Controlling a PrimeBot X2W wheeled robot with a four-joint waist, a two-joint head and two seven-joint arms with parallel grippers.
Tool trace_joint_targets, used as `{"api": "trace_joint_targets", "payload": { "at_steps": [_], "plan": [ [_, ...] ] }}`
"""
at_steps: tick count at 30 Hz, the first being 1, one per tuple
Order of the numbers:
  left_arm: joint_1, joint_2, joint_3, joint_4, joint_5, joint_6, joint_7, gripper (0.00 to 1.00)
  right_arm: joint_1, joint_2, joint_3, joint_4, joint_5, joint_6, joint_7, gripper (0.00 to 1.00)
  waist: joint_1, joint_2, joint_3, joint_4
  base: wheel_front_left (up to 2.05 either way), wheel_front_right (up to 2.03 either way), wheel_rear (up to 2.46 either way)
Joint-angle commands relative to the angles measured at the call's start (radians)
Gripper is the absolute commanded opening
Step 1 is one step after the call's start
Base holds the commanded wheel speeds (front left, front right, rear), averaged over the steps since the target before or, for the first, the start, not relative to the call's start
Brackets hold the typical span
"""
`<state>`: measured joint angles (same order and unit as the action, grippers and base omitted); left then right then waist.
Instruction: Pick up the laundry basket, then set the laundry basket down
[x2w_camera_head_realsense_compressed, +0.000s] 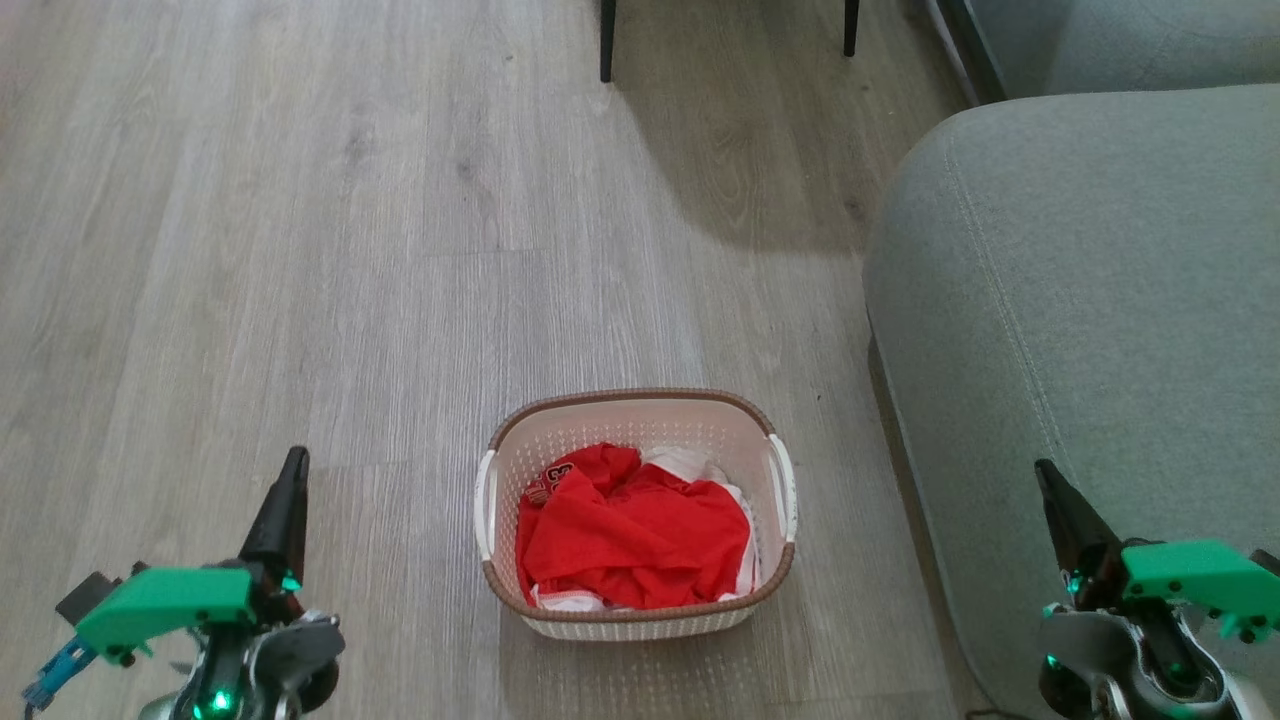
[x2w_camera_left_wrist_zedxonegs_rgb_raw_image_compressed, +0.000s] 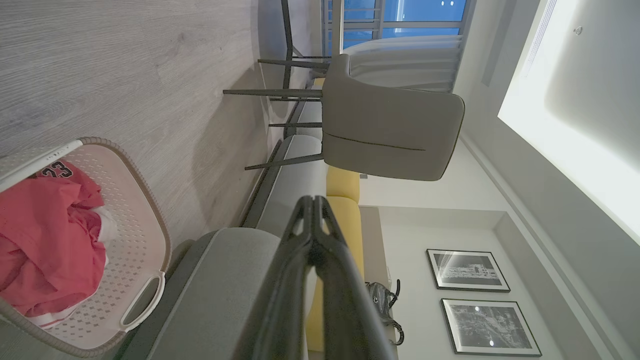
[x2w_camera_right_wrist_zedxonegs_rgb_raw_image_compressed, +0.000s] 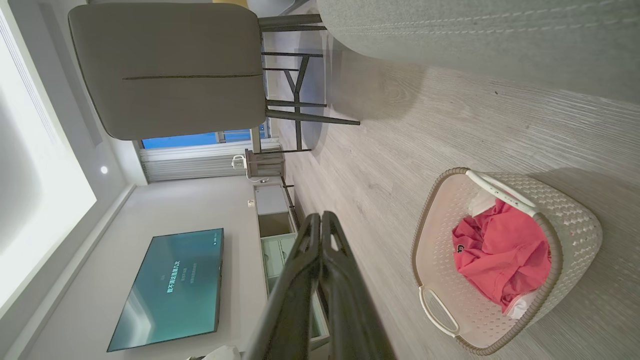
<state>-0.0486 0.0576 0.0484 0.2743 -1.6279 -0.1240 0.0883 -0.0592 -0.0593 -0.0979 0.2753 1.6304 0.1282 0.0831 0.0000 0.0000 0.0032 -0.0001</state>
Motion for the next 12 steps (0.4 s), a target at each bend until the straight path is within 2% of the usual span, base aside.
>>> {"api": "trace_joint_targets", "payload": {
  "at_steps": [1,12],
  "plan": [
    [-0.057,0.010,0.042,-0.030,0.000,-0.007,0.006,0.00,-0.046,-0.013,0.015,-0.032,0.004,0.003,0.005,0.00,0.0000,0.0000,0.000,0.000,0.00,0.00,0.00],
    [-0.058,0.008,0.045,-0.030,0.002,-0.007,0.008,0.00,-0.046,-0.011,0.011,-0.032,0.001,0.003,0.008,0.00,0.0000,0.0000,0.000,0.000,0.00,0.00,0.00]
  ]
}}
